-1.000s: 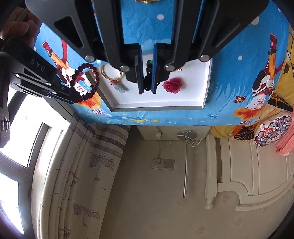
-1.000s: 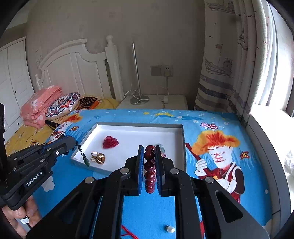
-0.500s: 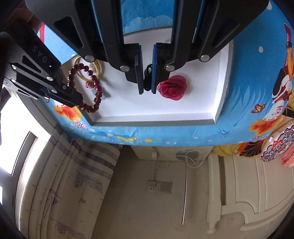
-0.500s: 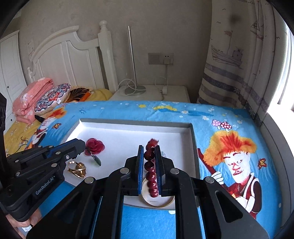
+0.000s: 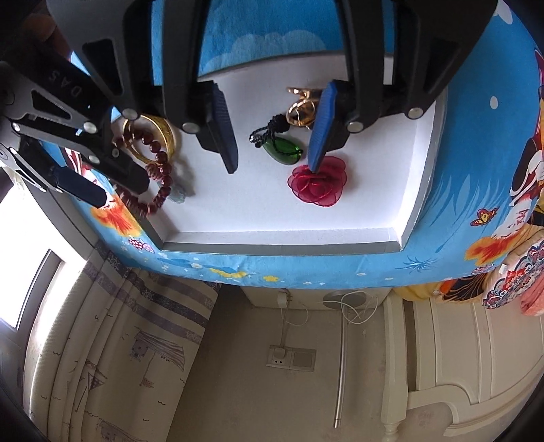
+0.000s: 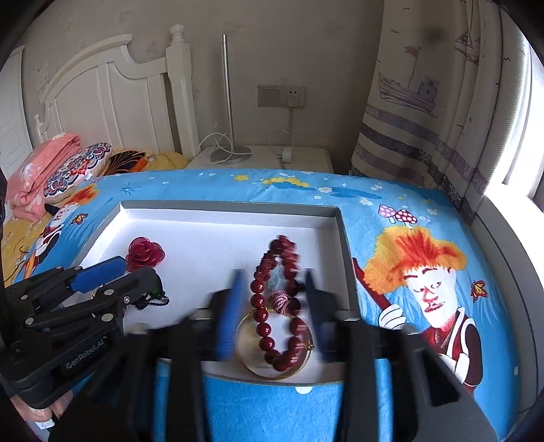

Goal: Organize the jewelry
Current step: 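Move both tools to the gold bamboo bracelet and red string bracelet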

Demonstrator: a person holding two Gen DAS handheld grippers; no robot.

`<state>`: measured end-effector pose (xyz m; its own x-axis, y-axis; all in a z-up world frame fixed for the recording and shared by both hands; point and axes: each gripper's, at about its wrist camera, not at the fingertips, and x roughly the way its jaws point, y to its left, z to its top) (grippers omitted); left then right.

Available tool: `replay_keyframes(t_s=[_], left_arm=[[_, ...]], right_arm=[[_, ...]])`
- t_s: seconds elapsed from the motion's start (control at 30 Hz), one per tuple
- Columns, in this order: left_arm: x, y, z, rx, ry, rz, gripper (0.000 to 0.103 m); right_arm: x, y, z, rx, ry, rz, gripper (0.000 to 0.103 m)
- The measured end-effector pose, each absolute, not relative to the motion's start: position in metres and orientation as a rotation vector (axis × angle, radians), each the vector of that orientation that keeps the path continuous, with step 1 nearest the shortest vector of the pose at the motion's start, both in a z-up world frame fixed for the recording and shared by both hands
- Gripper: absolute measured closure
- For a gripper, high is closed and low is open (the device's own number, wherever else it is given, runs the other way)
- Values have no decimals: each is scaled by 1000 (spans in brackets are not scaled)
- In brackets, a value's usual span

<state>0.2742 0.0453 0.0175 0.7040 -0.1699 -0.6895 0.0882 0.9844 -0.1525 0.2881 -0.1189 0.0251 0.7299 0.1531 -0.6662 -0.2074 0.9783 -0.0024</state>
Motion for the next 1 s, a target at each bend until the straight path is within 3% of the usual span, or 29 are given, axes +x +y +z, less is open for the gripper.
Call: replay_keyframes(t_s=[0.6, 0.73, 1.0], left_arm=[[141, 91, 27, -159, 766, -107, 60], [110, 82, 12, -118, 806, -138, 72], [96, 58, -12, 15, 874, -172, 74]], right_arm=[[200, -145, 29, -25, 711, 237, 43], [173, -154, 20, -9, 747, 257, 43], [135, -150, -4, -65, 824, 296, 43]])
